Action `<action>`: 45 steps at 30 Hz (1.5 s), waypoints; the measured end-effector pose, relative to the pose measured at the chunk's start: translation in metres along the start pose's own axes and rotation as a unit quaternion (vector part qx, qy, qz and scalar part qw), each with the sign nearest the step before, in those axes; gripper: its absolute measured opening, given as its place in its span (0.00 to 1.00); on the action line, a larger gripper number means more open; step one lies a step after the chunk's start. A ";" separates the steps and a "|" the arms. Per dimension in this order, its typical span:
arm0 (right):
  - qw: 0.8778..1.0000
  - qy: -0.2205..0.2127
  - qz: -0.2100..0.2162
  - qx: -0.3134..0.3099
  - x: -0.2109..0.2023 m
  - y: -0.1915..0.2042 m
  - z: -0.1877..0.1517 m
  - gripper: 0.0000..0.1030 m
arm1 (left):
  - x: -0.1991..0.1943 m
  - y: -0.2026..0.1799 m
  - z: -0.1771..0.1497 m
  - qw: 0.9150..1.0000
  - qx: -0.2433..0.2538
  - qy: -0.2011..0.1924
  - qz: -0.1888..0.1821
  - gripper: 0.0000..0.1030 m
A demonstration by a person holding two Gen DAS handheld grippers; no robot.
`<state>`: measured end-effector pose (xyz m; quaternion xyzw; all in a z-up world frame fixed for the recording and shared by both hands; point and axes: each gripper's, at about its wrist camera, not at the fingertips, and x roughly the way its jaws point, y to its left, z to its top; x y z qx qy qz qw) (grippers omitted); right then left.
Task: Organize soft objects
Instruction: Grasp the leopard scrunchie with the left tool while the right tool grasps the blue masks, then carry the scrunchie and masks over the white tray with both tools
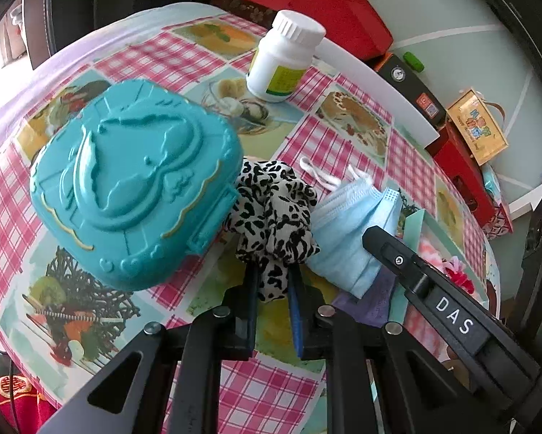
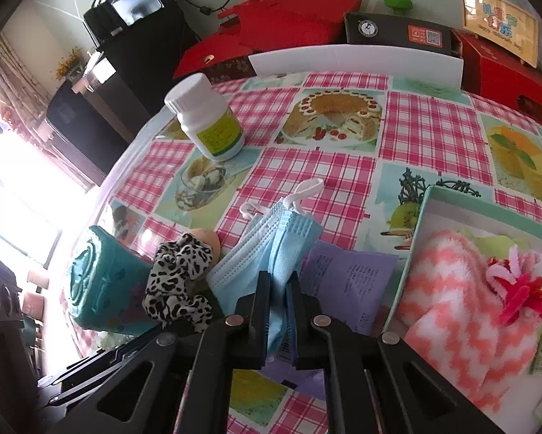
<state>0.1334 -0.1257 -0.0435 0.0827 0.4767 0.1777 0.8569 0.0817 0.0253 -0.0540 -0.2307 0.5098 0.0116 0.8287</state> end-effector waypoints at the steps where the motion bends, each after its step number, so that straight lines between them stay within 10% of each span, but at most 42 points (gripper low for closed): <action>1: 1.000 -0.002 0.002 0.001 -0.002 0.000 0.000 0.08 | -0.001 0.000 0.000 1.000 0.001 -0.001 -0.001 0.15; 28: 0.982 -0.184 -0.020 0.045 -0.140 -0.029 0.008 0.08 | -0.081 -0.057 0.000 0.976 0.134 -0.144 -0.097 0.15; 45: 0.933 -0.275 -0.157 0.170 -0.245 -0.119 -0.037 0.08 | -0.067 -0.129 -0.042 0.948 0.266 -0.104 -0.137 0.15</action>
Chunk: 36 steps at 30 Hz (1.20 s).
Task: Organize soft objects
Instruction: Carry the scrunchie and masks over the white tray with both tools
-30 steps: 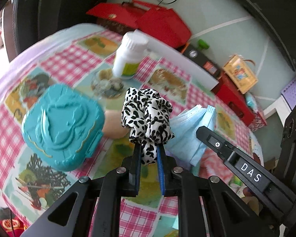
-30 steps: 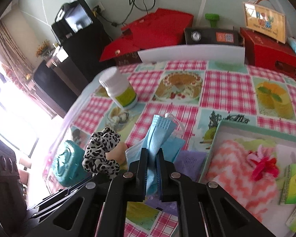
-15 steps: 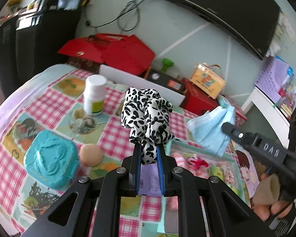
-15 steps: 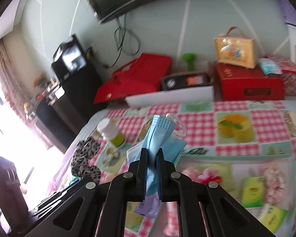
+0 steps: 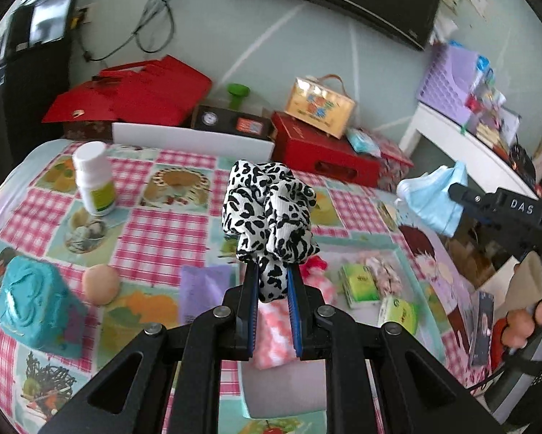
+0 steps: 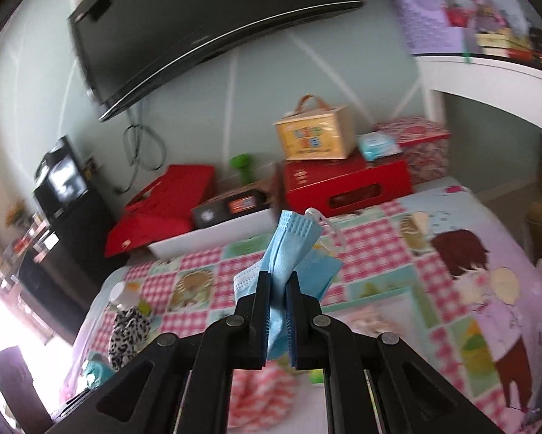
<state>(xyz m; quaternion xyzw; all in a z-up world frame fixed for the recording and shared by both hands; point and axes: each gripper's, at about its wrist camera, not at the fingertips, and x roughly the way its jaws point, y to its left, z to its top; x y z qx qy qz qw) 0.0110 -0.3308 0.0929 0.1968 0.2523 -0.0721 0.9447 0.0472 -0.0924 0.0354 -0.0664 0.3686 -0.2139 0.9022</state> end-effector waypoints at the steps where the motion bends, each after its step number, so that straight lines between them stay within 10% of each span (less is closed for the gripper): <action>1: 1.000 0.000 -0.004 0.007 -0.001 -0.006 0.001 0.08 | 0.003 -0.006 0.001 1.000 0.010 0.006 -0.002 0.15; 36: 0.966 0.210 -0.104 0.112 0.101 -0.089 -0.054 0.11 | 0.125 -0.086 -0.030 0.977 0.110 0.181 -0.021 0.15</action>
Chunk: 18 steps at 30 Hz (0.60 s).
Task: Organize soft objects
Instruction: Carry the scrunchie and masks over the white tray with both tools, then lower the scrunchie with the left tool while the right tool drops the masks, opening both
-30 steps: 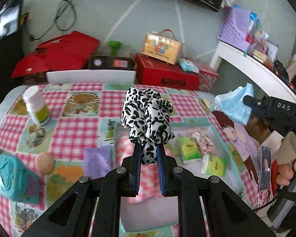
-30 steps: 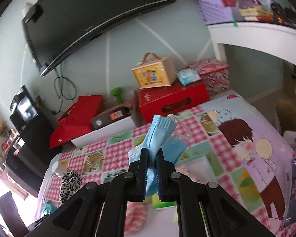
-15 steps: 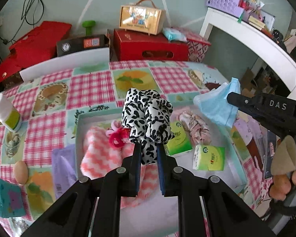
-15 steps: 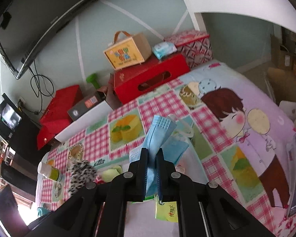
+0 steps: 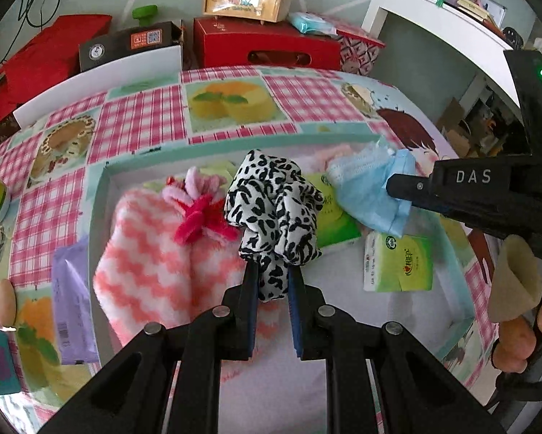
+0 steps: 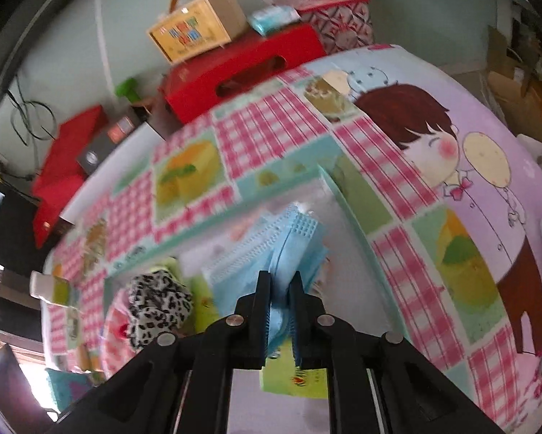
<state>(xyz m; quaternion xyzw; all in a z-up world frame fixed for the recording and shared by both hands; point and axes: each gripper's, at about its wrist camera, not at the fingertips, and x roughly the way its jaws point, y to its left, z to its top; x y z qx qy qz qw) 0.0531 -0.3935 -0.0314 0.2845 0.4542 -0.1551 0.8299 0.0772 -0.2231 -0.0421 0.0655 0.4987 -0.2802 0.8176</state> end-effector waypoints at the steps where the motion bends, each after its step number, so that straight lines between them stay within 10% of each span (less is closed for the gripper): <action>1: 1.000 0.002 -0.001 -0.001 0.000 0.001 -0.001 0.11 | 0.001 0.000 -0.001 1.000 -0.002 0.003 -0.001 0.15; 18: 0.999 -0.013 -0.034 -0.028 -0.017 0.013 -0.001 0.36 | -0.012 0.005 -0.003 1.000 -0.011 0.001 -0.013 0.47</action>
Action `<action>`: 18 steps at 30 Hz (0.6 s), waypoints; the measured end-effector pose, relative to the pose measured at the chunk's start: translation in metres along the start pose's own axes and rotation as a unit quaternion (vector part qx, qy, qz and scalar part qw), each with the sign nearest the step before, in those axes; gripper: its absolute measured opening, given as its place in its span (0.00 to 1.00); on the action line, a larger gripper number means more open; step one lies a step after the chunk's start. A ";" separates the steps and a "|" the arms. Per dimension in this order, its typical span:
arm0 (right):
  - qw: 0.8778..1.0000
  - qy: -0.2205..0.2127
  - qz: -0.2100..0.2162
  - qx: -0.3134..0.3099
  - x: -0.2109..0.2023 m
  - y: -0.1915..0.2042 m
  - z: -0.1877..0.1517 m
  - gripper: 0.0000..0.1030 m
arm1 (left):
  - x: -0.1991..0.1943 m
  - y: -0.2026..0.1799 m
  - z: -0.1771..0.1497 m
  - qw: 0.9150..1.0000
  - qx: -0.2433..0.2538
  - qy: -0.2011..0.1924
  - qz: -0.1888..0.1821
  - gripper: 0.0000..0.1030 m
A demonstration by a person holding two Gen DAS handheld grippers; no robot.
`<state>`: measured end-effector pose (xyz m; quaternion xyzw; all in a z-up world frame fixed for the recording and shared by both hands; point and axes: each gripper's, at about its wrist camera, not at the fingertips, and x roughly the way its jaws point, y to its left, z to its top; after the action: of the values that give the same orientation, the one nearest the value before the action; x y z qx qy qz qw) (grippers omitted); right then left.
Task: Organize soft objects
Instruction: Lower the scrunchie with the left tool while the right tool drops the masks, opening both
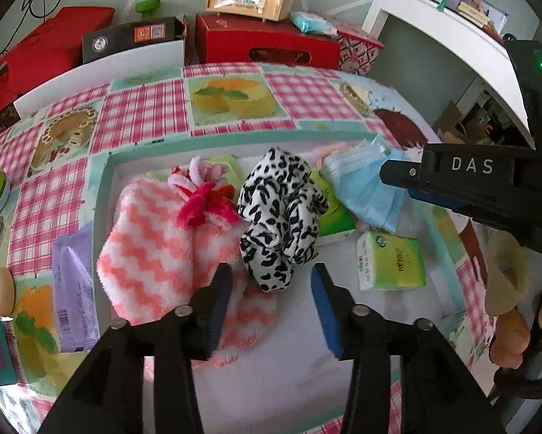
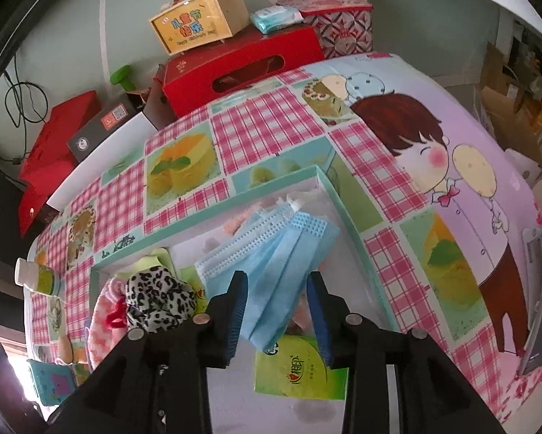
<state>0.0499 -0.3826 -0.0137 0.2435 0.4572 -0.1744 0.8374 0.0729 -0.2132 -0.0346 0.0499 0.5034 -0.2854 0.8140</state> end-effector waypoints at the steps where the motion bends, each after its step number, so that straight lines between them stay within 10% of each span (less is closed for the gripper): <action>1: 1.000 -0.005 0.000 -0.001 -0.003 0.001 0.001 0.37 | -0.005 0.000 0.001 1.000 0.001 -0.006 0.002 0.49; 9: 0.999 -0.034 -0.003 -0.009 -0.024 0.008 0.002 0.52 | -0.035 0.008 0.007 0.999 -0.008 -0.050 0.003 0.64; 18: 0.999 -0.027 -0.026 -0.033 -0.017 0.020 0.001 1.00 | -0.040 0.046 0.013 0.994 -0.065 -0.071 0.055 0.93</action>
<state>0.0518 -0.3658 0.0056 0.1989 0.4459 -0.1869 0.8525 0.0938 -0.1628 -0.0039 0.0045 0.4583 -0.2100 0.8636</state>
